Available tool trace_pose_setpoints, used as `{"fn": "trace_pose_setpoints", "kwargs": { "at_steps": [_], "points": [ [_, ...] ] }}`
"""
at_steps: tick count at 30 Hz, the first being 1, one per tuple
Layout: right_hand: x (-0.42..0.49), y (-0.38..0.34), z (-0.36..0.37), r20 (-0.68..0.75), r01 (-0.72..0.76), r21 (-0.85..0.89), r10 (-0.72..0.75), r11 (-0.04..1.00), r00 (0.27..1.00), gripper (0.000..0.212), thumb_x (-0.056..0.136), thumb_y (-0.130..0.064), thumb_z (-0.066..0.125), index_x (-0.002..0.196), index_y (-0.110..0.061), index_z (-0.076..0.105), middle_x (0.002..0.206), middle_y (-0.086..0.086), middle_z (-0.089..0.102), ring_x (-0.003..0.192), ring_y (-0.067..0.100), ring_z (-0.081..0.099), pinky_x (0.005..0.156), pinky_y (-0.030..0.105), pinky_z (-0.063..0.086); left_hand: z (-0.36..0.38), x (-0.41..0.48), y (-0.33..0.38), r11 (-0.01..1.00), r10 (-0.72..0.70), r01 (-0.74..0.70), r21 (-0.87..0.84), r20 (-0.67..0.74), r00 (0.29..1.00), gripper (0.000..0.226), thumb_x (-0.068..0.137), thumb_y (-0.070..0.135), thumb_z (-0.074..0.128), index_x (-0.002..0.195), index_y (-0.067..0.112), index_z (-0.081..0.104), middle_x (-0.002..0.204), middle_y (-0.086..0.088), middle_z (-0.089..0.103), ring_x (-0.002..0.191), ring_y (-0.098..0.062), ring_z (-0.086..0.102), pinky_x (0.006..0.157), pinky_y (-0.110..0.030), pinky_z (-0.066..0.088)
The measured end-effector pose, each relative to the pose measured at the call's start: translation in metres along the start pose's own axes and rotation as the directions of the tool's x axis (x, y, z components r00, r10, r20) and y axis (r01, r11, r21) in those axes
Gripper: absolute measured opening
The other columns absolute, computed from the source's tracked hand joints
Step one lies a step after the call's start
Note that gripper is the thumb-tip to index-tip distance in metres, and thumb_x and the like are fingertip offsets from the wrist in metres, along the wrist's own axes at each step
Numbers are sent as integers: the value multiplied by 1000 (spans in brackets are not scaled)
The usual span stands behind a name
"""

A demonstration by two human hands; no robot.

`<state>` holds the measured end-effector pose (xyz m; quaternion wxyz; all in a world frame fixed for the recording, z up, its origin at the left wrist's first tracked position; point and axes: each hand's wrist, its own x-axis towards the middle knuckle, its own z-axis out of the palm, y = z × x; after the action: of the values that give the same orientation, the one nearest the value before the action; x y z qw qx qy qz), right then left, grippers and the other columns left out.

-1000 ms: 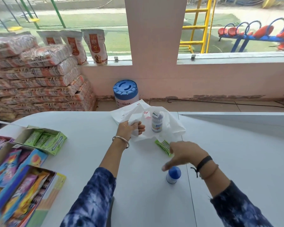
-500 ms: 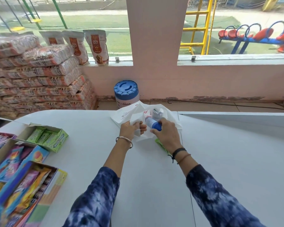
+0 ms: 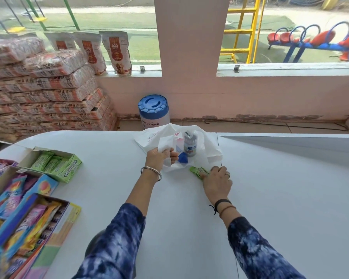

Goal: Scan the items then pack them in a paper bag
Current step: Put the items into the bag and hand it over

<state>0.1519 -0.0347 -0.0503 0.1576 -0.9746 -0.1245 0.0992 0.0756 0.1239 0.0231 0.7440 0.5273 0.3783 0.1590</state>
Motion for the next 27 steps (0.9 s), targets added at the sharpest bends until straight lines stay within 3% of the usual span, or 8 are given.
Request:
{"fn": "trace_pose_setpoints", "kwargs": {
  "at_steps": [4, 8, 13, 16, 21, 24, 26, 27],
  "points": [
    [-2, 2, -4, 129, 51, 8, -51, 999, 990, 48, 87, -46, 54, 110, -4, 55, 120, 13, 49, 110, 33, 50, 86, 39, 42, 3, -3, 0, 1000, -8, 8, 14, -15, 1000, 15, 91, 6, 51, 81, 5, 61, 46, 4, 70, 44, -8, 67, 49, -19, 58],
    [-10, 5, -24, 291, -20, 109, -12, 994, 957, 35, 81, -45, 62, 90, -12, 57, 103, 10, 62, 92, 31, 60, 67, 30, 40, 6, -4, 0, 1000, -7, 8, 26, -30, 1000, 11, 92, 7, 51, 90, 2, 60, 44, 6, 69, 43, -6, 66, 49, -19, 58],
    [-8, -18, -59, 20, 115, 615, -161, 780, 987, 23, 79, -26, 71, 81, -8, 58, 79, 7, 62, 72, 23, 55, 62, 33, 46, 7, -5, -4, 999, 21, -19, 38, -46, 999, 12, 92, 7, 51, 94, -1, 59, 43, 7, 69, 42, -6, 66, 47, -18, 57],
    [4, -50, -57, -16, 190, 595, -224, 781, 974, 17, 84, -14, 64, 96, -3, 60, 92, 9, 63, 80, 24, 60, 70, 37, 57, 7, -5, -7, 999, 26, -23, 47, -59, 998, 12, 91, 7, 51, 94, -1, 59, 44, 6, 69, 43, -7, 66, 49, -19, 58],
    [20, -76, -31, 65, 264, 504, -341, 822, 938, 28, 89, -6, 51, 114, -2, 61, 109, 21, 66, 98, 37, 60, 84, 37, 51, 6, -7, -7, 998, 38, -35, 48, -53, 998, 11, 91, 6, 50, 92, -1, 59, 45, 5, 69, 43, -8, 66, 50, -21, 58],
    [16, -61, -34, -179, 259, 557, -191, 789, 965, 22, 92, -13, 48, 107, -5, 63, 100, 17, 69, 88, 32, 62, 68, 31, 48, 7, -7, -6, 999, 25, -22, 46, -56, 998, 11, 92, 7, 50, 92, 0, 59, 44, 6, 69, 42, -7, 66, 49, -19, 58],
    [20, -44, -40, -357, 179, 613, 67, 770, 932, 22, 91, -19, 52, 108, -6, 58, 106, 15, 64, 96, 31, 58, 71, 29, 41, 9, -6, -5, 999, 10, -7, 49, -65, 998, 11, 92, 7, 51, 93, 0, 59, 42, 7, 68, 41, -6, 65, 47, -18, 57],
    [26, -34, -40, -314, 81, 636, 162, 767, 935, 32, 90, -26, 54, 114, -6, 53, 114, 16, 58, 105, 33, 53, 78, 32, 42, 10, -6, -5, 998, 9, -5, 57, -68, 998, 11, 92, 8, 51, 93, 1, 59, 41, 7, 67, 40, -5, 65, 46, -17, 57]
  ]
}}
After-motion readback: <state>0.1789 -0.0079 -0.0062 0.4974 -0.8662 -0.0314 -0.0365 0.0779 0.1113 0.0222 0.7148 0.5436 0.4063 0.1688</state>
